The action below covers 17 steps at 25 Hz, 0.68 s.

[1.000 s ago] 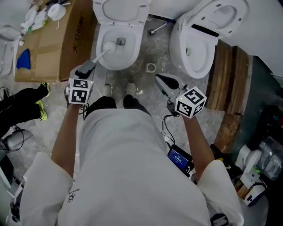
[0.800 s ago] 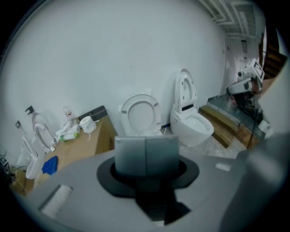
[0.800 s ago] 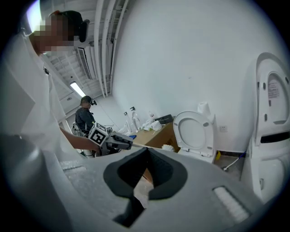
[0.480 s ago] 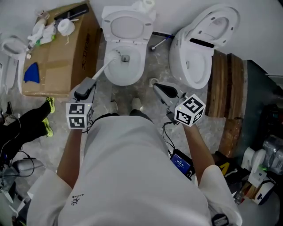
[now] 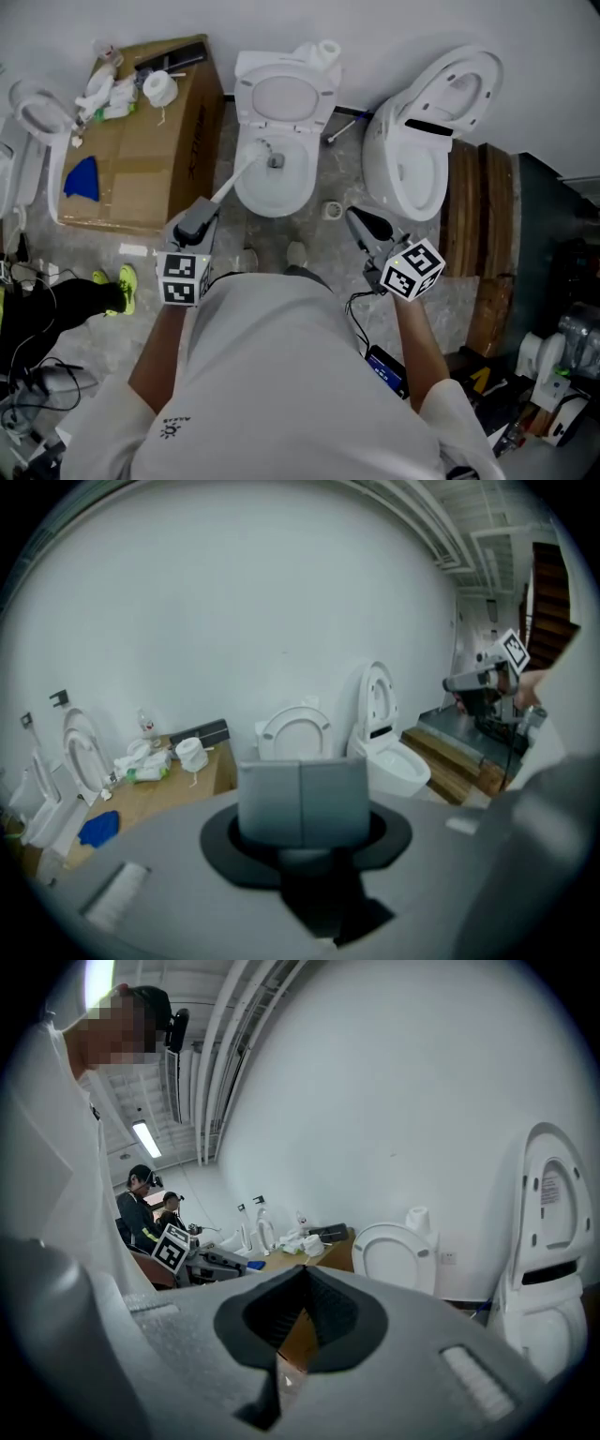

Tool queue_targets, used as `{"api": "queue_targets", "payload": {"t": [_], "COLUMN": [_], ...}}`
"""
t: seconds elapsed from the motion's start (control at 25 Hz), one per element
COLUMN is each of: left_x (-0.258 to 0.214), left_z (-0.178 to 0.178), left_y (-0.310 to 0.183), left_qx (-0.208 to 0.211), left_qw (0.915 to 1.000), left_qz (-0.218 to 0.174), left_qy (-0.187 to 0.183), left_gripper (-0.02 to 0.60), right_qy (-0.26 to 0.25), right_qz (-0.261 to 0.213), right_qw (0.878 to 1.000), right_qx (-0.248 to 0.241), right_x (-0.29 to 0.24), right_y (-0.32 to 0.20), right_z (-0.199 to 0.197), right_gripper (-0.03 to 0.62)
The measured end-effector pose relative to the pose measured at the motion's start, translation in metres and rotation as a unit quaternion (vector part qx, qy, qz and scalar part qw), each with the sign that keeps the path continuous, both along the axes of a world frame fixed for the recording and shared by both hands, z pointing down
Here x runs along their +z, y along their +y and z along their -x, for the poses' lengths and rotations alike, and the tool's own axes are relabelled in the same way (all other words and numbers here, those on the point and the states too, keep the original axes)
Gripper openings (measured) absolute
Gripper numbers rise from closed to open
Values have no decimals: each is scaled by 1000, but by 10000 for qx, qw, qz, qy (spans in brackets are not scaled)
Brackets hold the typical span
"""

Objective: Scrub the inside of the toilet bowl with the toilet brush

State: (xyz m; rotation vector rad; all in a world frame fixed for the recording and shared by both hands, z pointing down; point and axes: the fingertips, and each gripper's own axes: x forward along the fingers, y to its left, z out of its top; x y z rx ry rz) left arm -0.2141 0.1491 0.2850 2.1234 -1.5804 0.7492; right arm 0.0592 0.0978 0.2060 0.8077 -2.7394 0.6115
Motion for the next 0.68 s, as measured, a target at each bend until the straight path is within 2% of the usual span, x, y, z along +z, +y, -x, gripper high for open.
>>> {"api": "queue_targets", "payload": {"t": [0.12,0.68], "left_x": [0,1], "left_z": [0,-26], "left_y": [-3,-13], "left_qx": [62,344], "left_qw": [9999,9994], "left_qz": [-102,41], "left_qy": [-41,33], "left_gripper": [152,152], "right_qy": [22,167], "right_qz": [1,54], "right_qw": [10000,9998], "right_qx": [50,32], "right_x": [1,6], "right_y": [-1,-7], "right_z": [-1,-3], "right_gripper": [0,0]}}
